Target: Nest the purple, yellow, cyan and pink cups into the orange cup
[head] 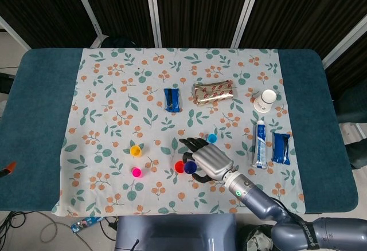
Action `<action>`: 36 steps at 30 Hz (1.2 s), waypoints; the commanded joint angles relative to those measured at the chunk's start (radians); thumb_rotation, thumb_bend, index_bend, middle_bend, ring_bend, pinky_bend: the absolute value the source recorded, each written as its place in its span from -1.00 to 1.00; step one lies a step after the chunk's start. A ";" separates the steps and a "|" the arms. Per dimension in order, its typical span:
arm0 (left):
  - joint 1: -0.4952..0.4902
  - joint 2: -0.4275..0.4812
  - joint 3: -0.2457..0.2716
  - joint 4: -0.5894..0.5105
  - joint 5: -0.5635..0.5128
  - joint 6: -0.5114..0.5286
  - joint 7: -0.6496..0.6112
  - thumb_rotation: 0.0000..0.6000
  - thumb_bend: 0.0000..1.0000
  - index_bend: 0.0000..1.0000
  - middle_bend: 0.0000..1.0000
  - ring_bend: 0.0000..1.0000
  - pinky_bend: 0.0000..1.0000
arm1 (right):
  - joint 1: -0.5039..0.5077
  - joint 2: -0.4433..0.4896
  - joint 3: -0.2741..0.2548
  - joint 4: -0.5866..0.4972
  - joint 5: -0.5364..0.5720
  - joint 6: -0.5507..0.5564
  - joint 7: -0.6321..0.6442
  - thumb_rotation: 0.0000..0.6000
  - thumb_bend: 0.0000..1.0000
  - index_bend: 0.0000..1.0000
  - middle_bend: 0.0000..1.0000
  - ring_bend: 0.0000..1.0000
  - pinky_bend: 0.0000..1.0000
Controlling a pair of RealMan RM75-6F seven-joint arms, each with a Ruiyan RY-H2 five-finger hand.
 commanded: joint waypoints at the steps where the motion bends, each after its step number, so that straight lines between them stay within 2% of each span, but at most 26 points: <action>1: 0.000 0.001 -0.001 0.001 -0.001 -0.001 -0.004 1.00 -0.82 -0.81 -1.00 -1.00 -0.98 | 0.042 -0.045 0.003 0.011 0.048 0.011 -0.062 1.00 -0.09 -0.09 -1.00 -0.90 -0.73; 15: 0.001 0.008 -0.004 0.001 -0.008 -0.004 -0.013 1.00 -0.82 -0.81 -1.00 -1.00 -0.98 | 0.120 -0.148 -0.005 0.071 0.163 0.054 -0.126 1.00 -0.09 -0.09 -1.00 -0.90 -0.73; 36: 0.001 0.008 -0.007 0.002 -0.010 -0.001 -0.015 1.00 -0.82 -0.81 -1.00 -1.00 -0.98 | 0.138 -0.142 -0.041 0.094 0.184 0.074 -0.120 1.00 -0.09 -0.08 -1.00 -0.90 -0.73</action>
